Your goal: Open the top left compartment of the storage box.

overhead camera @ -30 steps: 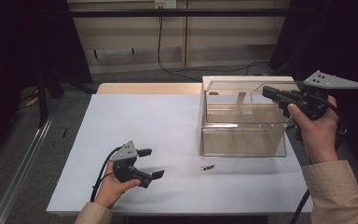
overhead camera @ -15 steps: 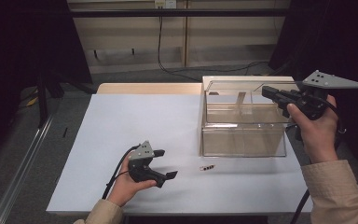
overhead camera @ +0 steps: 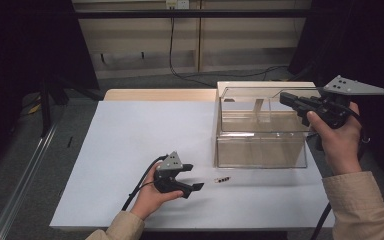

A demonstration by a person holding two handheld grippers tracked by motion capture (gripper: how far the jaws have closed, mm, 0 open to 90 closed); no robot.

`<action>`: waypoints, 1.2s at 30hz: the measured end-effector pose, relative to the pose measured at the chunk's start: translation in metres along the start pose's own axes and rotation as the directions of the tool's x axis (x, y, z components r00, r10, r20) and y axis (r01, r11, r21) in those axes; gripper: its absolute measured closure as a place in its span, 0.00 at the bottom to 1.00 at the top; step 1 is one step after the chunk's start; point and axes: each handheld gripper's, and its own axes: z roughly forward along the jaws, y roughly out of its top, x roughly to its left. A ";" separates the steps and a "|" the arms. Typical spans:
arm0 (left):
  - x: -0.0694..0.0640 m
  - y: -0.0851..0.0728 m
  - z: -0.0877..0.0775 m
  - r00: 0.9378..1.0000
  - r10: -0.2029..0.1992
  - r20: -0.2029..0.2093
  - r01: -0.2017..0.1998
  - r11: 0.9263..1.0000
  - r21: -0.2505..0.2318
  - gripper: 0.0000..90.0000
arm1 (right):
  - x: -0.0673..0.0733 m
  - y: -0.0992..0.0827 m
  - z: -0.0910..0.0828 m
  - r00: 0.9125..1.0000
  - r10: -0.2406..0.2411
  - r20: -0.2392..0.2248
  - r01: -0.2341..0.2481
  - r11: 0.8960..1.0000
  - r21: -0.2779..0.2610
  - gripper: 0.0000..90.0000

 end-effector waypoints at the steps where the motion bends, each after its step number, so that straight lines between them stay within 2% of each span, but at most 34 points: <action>1: 0.000 0.001 0.003 1.000 -0.001 0.000 0.001 1.000 0.004 0.30 | 0.000 0.000 0.000 1.000 -0.002 0.001 0.002 1.000 0.002 1.00; 5: 0.000 0.004 0.013 1.000 -0.006 0.003 0.006 1.000 0.020 0.34 | 0.000 -0.001 0.000 1.000 0.000 0.002 0.000 1.000 0.003 1.00; 7: -0.002 0.004 0.019 1.000 -0.020 0.006 0.020 1.000 0.017 0.35 | 0.000 0.000 0.000 1.000 -0.002 0.002 0.002 1.000 0.002 1.00; 10: -0.004 0.006 0.026 1.000 -0.022 -0.002 0.022 0.999 0.038 0.39 | 0.000 0.000 0.000 1.000 -0.004 0.000 0.004 1.000 0.005 1.00; 16: -0.006 0.008 0.042 1.000 -0.025 0.001 0.025 0.999 0.032 0.46 | 0.000 0.000 0.000 1.000 -0.003 0.001 0.003 1.000 0.005 1.00; 18: -0.007 0.009 0.047 0.999 -0.038 0.013 0.038 0.999 0.029 0.47 | 0.000 0.000 0.000 1.000 -0.005 0.000 0.005 1.000 0.004 1.00; 19: -0.008 0.010 0.052 0.999 -0.035 0.005 0.034 0.998 0.046 0.48 | 0.000 0.000 0.000 1.000 -0.003 0.000 0.003 1.000 0.007 1.00; 25: -0.008 0.011 0.060 0.999 -0.043 -0.008 0.044 0.996 0.076 0.55 | 0.000 0.000 0.000 1.000 -0.005 0.001 0.005 1.000 0.007 1.00; 28: -0.009 0.013 0.063 0.999 -0.035 -0.010 0.036 0.996 0.076 0.62 | 0.000 0.000 0.000 1.000 -0.001 -0.002 0.001 1.000 0.006 1.00; 29: -0.009 0.014 0.065 0.999 -0.031 -0.016 0.032 0.996 0.087 0.62 | 0.000 0.000 0.000 1.000 -0.001 -0.002 0.001 1.000 0.006 1.00; 30: -0.011 0.015 0.070 1.000 -0.016 -0.025 0.019 0.992 0.124 0.64 | 0.000 0.000 0.000 1.000 -0.001 -0.001 0.001 1.000 0.006 1.00; 32: -0.012 0.016 0.072 1.000 -0.005 -0.024 0.008 0.992 0.127 0.67 | 0.000 0.000 0.000 1.000 0.001 -0.003 -0.001 1.000 0.006 1.00; 33: -0.014 0.018 0.074 1.000 0.005 -0.011 -0.004 0.992 0.130 0.69 | 0.000 0.000 0.000 1.000 0.001 -0.003 -0.001 1.000 0.008 1.00; 34: -0.015 0.018 0.077 1.000 -0.001 -0.004 0.002 0.993 0.116 0.70 | 0.000 0.000 0.001 1.000 -0.001 -0.002 0.001 1.000 0.008 1.00; 36: -0.018 0.021 0.082 1.000 0.016 -0.005 -0.015 0.990 0.144 0.73 | 0.000 0.000 0.001 1.000 -0.001 -0.002 0.001 1.000 0.009 1.00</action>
